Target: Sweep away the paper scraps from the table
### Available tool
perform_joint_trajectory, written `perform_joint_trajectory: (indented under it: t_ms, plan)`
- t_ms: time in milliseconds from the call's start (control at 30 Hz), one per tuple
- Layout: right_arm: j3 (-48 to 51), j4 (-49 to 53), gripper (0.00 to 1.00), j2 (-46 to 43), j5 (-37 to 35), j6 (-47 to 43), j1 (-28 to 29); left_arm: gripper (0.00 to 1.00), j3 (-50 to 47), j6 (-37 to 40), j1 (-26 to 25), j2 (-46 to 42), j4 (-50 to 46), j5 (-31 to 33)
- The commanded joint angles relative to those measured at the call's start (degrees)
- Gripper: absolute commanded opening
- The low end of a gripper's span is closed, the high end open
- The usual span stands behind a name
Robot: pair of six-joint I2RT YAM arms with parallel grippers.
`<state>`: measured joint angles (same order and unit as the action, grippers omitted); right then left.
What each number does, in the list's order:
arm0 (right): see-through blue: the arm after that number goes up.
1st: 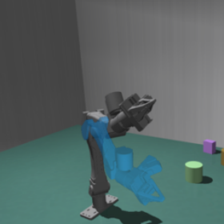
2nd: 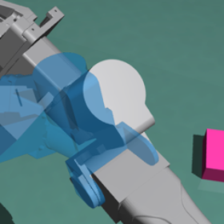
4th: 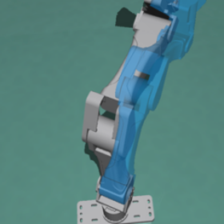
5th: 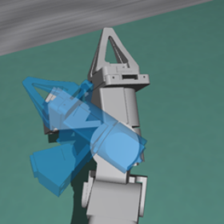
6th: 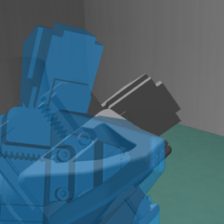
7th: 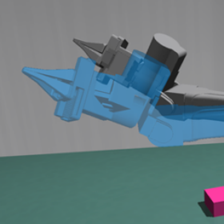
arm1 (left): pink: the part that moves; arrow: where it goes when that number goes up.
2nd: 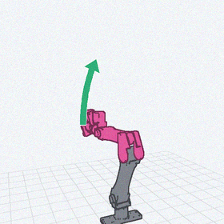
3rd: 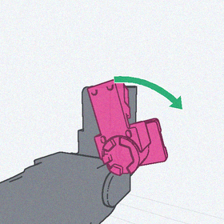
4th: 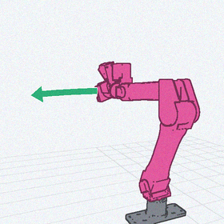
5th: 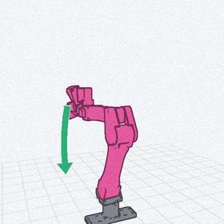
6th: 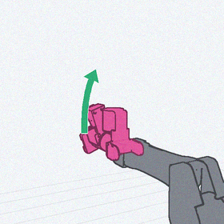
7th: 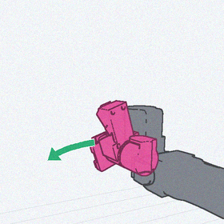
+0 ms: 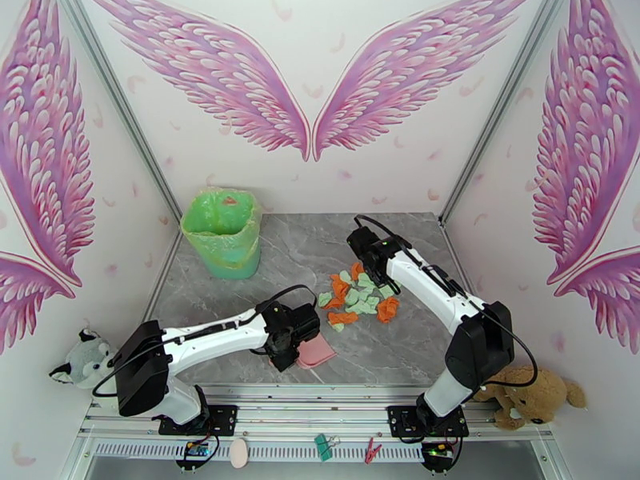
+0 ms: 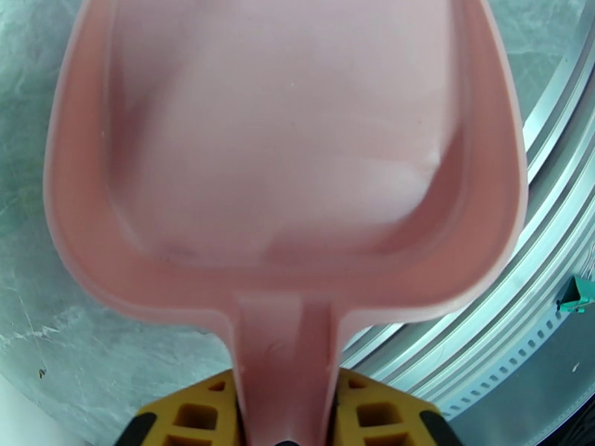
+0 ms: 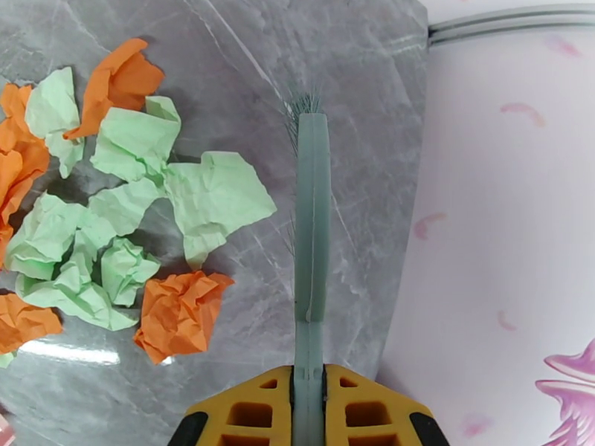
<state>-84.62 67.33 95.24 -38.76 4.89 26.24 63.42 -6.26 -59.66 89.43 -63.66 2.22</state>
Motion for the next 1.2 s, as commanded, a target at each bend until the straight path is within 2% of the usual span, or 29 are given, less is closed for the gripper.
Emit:
perform_joint_trajectory:
  t_ms: [0, 367, 700, 1033, 1100, 1167]
  plan:
    - [1.3, -2.1, 0.0, -1.5, 0.4, -0.4, -0.7, 0.0, 1.3, 1.5, 1.1, 1.7, -0.8, 1.0]
    - [3.1, -3.7, 0.0, -1.3, 1.5, -0.5, -0.9, 0.24, -0.8, 4.0, 3.4, 2.2, 2.9, 3.9]
    - [4.2, -4.2, 0.0, -0.6, 2.2, -0.2, -0.9, 0.24, 2.4, 7.2, 5.6, 4.4, 6.1, 0.4]
    - [4.3, -4.1, 0.0, -1.4, 2.2, -0.2, -0.9, 0.24, 5.0, 8.2, 6.0, 12.0, 11.6, 0.3]
    - [4.6, -4.2, 0.0, -1.7, 2.2, -0.3, -0.9, 0.26, 4.6, 8.2, 6.1, 12.5, 12.0, -0.1]
    - [4.8, -4.3, 0.0, -2.0, 2.2, -0.2, -0.9, 0.31, 3.8, 8.1, 6.3, 12.6, 12.8, -1.0]
